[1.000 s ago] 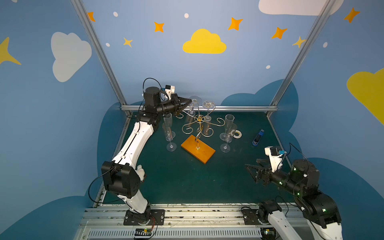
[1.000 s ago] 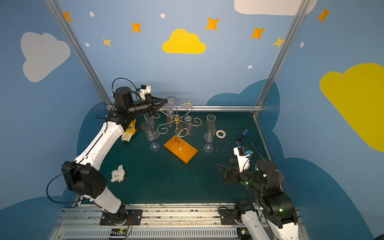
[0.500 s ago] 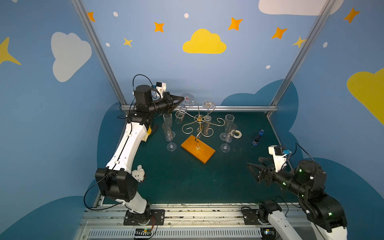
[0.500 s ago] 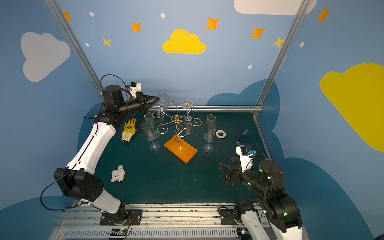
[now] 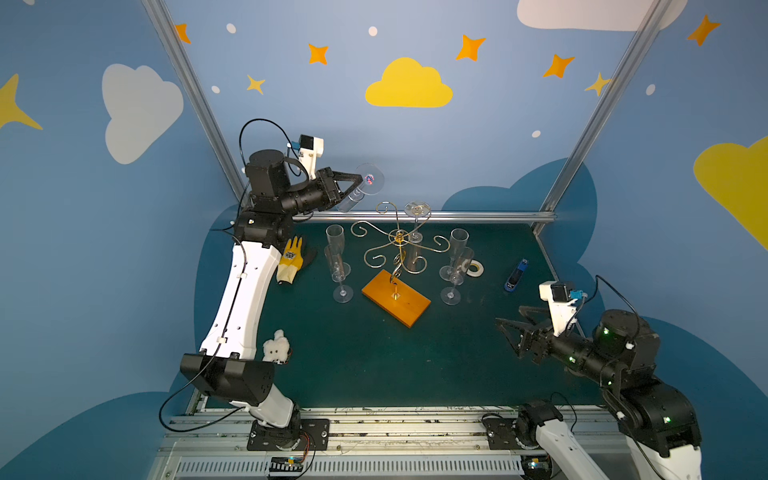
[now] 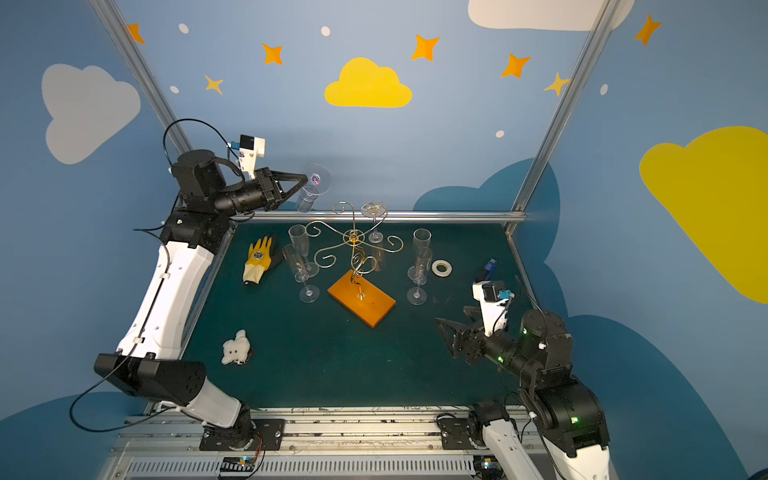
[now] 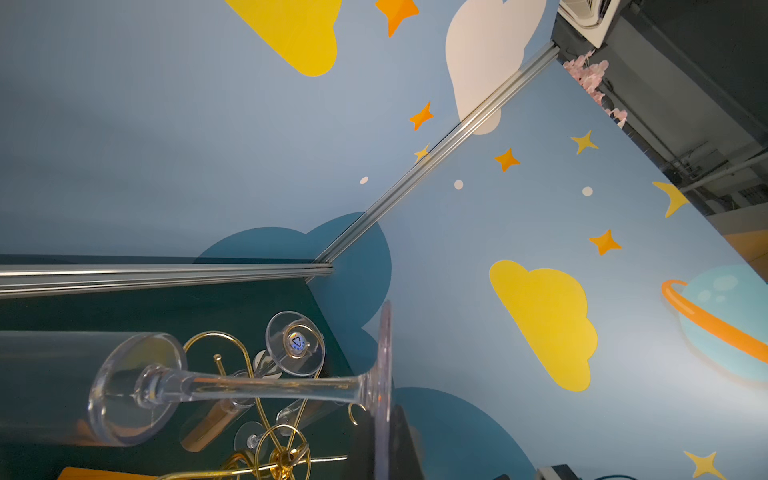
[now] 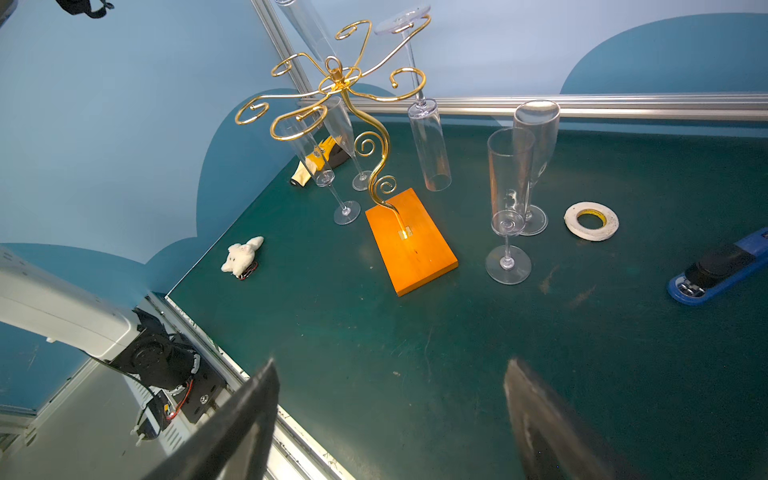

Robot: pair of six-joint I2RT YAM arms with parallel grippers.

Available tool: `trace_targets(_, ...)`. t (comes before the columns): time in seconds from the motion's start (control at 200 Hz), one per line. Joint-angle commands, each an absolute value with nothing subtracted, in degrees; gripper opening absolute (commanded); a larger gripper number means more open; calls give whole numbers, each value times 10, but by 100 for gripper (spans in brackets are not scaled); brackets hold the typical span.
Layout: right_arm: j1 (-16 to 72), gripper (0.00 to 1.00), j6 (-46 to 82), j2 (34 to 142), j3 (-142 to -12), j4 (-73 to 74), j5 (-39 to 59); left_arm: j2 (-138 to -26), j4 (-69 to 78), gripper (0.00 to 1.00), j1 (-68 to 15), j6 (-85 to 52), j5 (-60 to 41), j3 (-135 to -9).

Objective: Take the wine glass off the wine glass rack
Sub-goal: 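Pull the glass off the rack with the left gripper while the right gripper approaches, then bring the glass to the right gripper and grasp its stem with the right gripper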

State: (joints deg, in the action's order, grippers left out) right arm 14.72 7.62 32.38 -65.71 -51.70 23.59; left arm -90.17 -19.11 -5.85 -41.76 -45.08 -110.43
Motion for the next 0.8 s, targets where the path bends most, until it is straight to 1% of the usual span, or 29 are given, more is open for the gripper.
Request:
trace_targets(0.0, 148, 84, 79, 345, -693, -492, 252, -856, -205, 3, -61, -308, -462, -1105)
trace_targets(0.165, 148, 84, 97, 404, -758, -459, 292, -788, -254, 3, -82, -153, -414, -1059)
trace_targets(0.33, 149, 84, 127, 475, -839, -418, 352, -707, -296, 3, -167, 22, -300, -1004)
trace_targets(0.446, 149, 84, 172, 516, -877, -369, 404, -644, -274, 3, -256, 136, -220, -942)
trace_targets(0.566, 151, 84, 207, 545, -911, -338, 430, -588, -246, 3, -357, 255, -123, -877)
trace_targets(0.711, 158, 84, 248, 575, -929, -312, 469, -569, -232, 3, -492, 412, 46, -822)
trace_targets(0.791, 177, 83, 255, 587, -928, -312, 474, -568, -191, 3, -546, 480, 111, -788)
